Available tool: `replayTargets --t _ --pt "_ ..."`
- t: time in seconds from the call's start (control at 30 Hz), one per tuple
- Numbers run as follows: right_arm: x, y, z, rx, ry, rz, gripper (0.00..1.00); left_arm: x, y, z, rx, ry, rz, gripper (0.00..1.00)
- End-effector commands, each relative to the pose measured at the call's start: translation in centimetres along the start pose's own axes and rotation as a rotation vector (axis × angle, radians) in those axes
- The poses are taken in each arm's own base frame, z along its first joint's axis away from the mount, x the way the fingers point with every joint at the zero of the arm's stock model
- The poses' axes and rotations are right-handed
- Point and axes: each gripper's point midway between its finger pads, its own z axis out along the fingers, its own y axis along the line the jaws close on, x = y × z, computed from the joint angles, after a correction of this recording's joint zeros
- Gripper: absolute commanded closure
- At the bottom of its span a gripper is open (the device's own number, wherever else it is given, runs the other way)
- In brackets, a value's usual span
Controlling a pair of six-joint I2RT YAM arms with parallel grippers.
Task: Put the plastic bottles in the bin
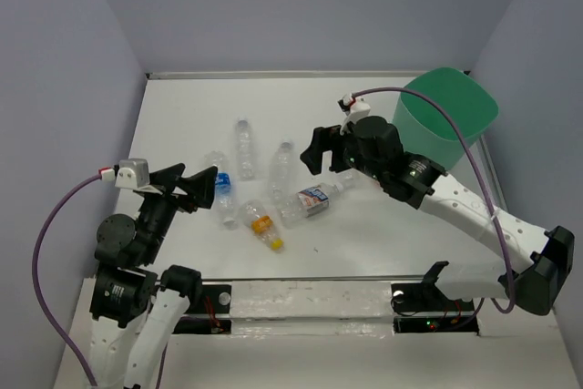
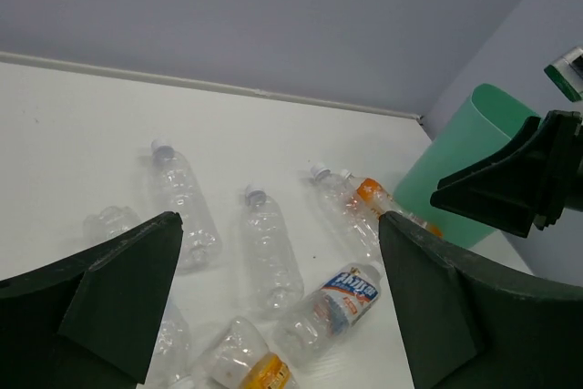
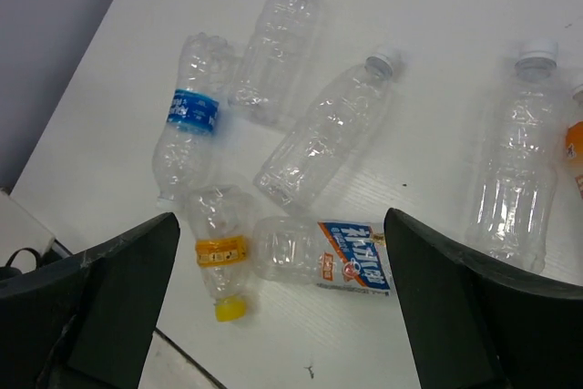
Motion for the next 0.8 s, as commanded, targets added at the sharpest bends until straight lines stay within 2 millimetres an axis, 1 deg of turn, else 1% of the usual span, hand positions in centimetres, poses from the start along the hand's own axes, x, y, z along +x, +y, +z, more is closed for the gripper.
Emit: replayTargets --t 0.0,0.07,0.13,0.17,0.2,0.23,0.27,0.3,0.33,0.37,0.4,0.43,0.47,0.5,0.53,0.57,0.6,0.67,0.7,0.73,0.77 --pt "-1.3 -0.5 1.0 0.068 -0.031 0.023 0.00 -0.2 -0.3 0.6 0.018 -0.010 0.000 0.01" --pt "-1.1 -1.0 1.8 0.101 -0.026 0.039 0.00 -0.4 -0.2 0.7 0.010 -0.019 0.003 0.01" --pt "-1.3 -1.0 2.5 0.120 -0.030 0.059 0.00 -0.1 0.4 0.8 -0.014 -0.021 0.002 0.01" --pt "-0.8 -1.4 3.4 0.144 -0.013 0.057 0.00 0.4 0.5 0.7 -0.012 -0.022 -0.004 0.01" --pt "-0.5 -1.4 3.9 0.151 -0.004 0.065 0.00 0.7 0.6 0.6 -0.008 -0.023 -0.004 0.01" --pt "-0.3 -1.9 4.9 0.183 0.001 0.069 0.00 0.3 0.5 0.3 0.002 -0.055 -0.006 0.01" --pt "0.0 -2.2 5.5 0.203 0.007 0.072 0.00 1.3 0.9 0.5 -0.004 -0.044 -0.015 0.01" --pt "0.4 -2.4 6.2 0.214 0.019 0.071 0.00 1.3 0.9 0.5 -0.004 -0.050 -0.025 0.01" --pt "0.0 -2.3 6.7 0.224 0.011 0.079 0.00 1.2 0.8 0.4 0.000 -0.055 -0.029 0.01" --pt "0.2 -2.5 7.3 0.241 0.014 0.083 0.00 1.2 0.7 0.4 0.004 -0.055 -0.028 0.01" --pt "1.5 -3.0 8.9 0.266 0.047 0.078 0.00 1.4 0.8 0.5 0.003 -0.051 -0.031 0.01" --pt "1.0 -3.0 9.6 0.267 0.043 0.089 0.00 1.6 0.9 0.7 -0.002 -0.045 -0.031 0.01" --pt "1.4 -3.0 10.4 0.267 0.058 0.094 0.00 1.7 1.0 0.7 -0.007 -0.040 -0.030 0.01" --pt "2.2 -3.9 11.6 0.287 0.081 0.106 0.00 1.7 1.1 0.8 -0.011 -0.035 -0.028 0.01" --pt "2.3 -4.5 12.2 0.295 0.087 0.136 0.00 1.8 1.1 0.8 -0.009 -0.029 -0.028 0.01" --pt "2.2 -3.9 12.7 0.274 0.092 0.147 0.00 1.9 1.0 0.8 -0.004 -0.025 -0.027 0.01" --pt "3.0 -4.6 13.8 0.291 0.114 0.154 0.00 2.0 1.0 0.9 0.000 -0.023 -0.023 0.01" --pt "2.9 -3.9 14.8 0.266 0.125 0.157 0.00 1.9 0.9 0.7 0.005 -0.030 -0.020 0.01" --pt "3.9 -4.3 15.7 0.280 0.149 0.160 0.00 1.8 0.9 0.7 0.005 -0.033 -0.023 0.01" --pt "3.5 -4.2 15.7 0.281 0.140 0.166 0.00 1.9 0.9 0.7 0.005 -0.033 -0.022 0.01" --pt "4.5 -5.0 16.5 0.302 0.161 0.174 0.00 1.8 0.8 0.7 0.008 -0.033 -0.023 0.01"
